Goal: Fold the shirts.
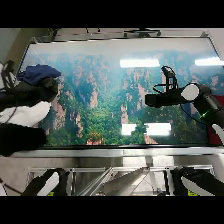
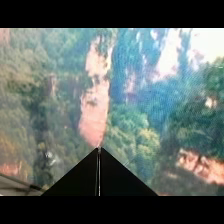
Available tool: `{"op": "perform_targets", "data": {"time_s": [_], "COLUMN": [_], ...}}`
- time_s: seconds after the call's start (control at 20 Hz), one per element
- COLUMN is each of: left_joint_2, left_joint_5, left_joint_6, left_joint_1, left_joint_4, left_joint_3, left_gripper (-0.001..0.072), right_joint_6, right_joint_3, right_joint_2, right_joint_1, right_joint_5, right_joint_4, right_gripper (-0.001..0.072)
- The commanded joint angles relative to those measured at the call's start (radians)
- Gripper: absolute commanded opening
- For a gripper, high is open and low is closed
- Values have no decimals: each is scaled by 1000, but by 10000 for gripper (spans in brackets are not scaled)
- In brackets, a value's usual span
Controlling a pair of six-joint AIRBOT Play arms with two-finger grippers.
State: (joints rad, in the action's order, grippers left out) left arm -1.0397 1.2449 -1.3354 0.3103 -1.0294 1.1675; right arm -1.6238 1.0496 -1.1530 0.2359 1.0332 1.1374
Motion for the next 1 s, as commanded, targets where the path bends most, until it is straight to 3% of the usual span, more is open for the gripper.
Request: {"op": "perform_targets", "data": {"time_s": [0.0,0.4,0.7,0.75,0.8,0.85,0.9,0.95], "left_joint_2": [-200,-817,-1173,-1203,-1216,-1216,-1208,-1195], "left_joint_5": [-37,-373,-473,-500,-526,-549,-539,-529], "left_joint_6": [39,97,98,97,97,90,68,67], "left_joint_1": [157,152,71,64,60,60,60,60], "left_joint_4": [-134,-156,-159,-158,-158,-154,-151,-146], "left_joint_3": [180,649,900,908,898,874,864,863], "left_gripper": [713,713,708,651,517,285,-2,20], "right_joint_6": [0,0,0,0,0,0,0,0], "right_joint_3": [1,1,1,1,1,1,1,1], "right_joint_2": [-1,-1,-1,-1,-1,-1,-1,-1], "right_joint_1": [1,1,1,1,1,1,1,1], "right_joint_5": [0,0,0,0,0,0,0,0], "right_joint_4": [0,0,0,0,0,0,0,0], "right_gripper": [15,16,15,16,16,15,15,15]}}
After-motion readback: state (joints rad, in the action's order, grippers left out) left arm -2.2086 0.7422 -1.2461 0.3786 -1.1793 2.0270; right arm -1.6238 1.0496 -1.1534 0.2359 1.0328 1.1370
